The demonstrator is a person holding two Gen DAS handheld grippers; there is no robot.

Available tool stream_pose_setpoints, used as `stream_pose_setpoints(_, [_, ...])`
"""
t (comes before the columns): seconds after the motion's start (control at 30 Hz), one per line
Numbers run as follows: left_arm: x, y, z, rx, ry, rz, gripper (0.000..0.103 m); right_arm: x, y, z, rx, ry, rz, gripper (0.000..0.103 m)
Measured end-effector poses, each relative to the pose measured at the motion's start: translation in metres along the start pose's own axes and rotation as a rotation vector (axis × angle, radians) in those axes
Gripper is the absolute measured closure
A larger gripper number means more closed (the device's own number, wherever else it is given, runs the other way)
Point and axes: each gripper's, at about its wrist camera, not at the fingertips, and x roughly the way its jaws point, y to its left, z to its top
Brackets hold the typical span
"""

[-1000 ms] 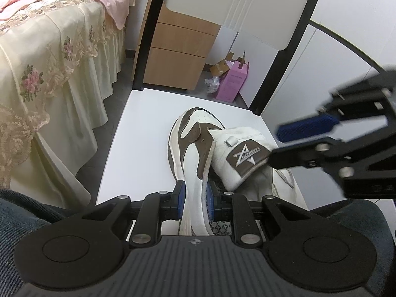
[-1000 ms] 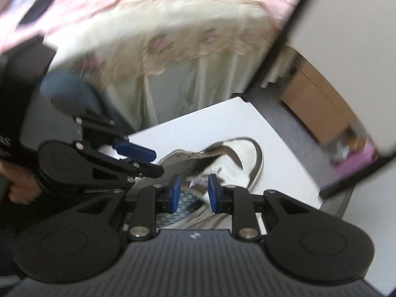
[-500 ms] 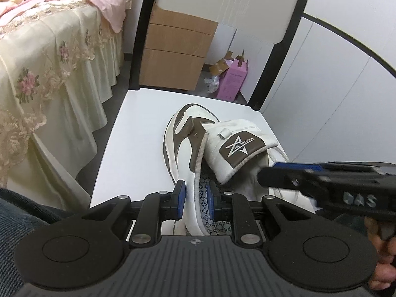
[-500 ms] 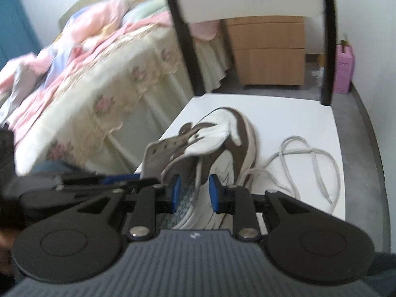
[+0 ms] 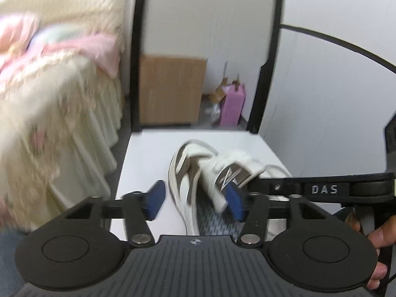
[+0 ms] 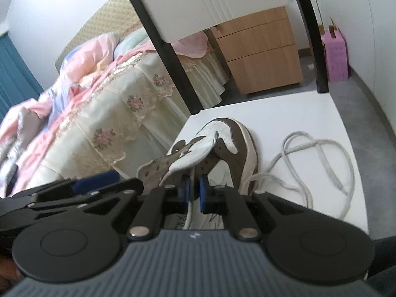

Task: Lace up shoes with both hands

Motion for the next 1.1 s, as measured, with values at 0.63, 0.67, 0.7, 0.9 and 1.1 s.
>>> stream_pose_setpoints(0.63, [0.045, -0.061, 0.020, 0.698, 0.067, 0.049, 0.048, -0.003, -0.016, 0.005, 0.114, 0.021, 0.072, 0.096])
stream_pose_setpoints(0.67, [0.046, -0.062, 0.019, 0.714, 0.066, 0.056, 0.052, -0.003, -0.015, 0.004, 0.101, 0.020, 0.069, 0.096])
stream_pose_setpoints(0.7, [0.048, -0.064, 0.018, 0.738, 0.063, 0.062, 0.053, -0.002, -0.013, 0.004, 0.088, 0.019, 0.065, 0.096])
stream_pose_setpoints(0.9, [0.061, -0.071, 0.019, 0.865, 0.078, 0.047, 0.072, 0.001, -0.005, 0.004, 0.008, 0.015, 0.046, 0.093])
stream_pose_setpoints(1.1, [0.063, -0.066, 0.030, 0.892, 0.098, 0.022, 0.087, 0.003, 0.003, 0.003, -0.071, 0.012, 0.026, 0.089])
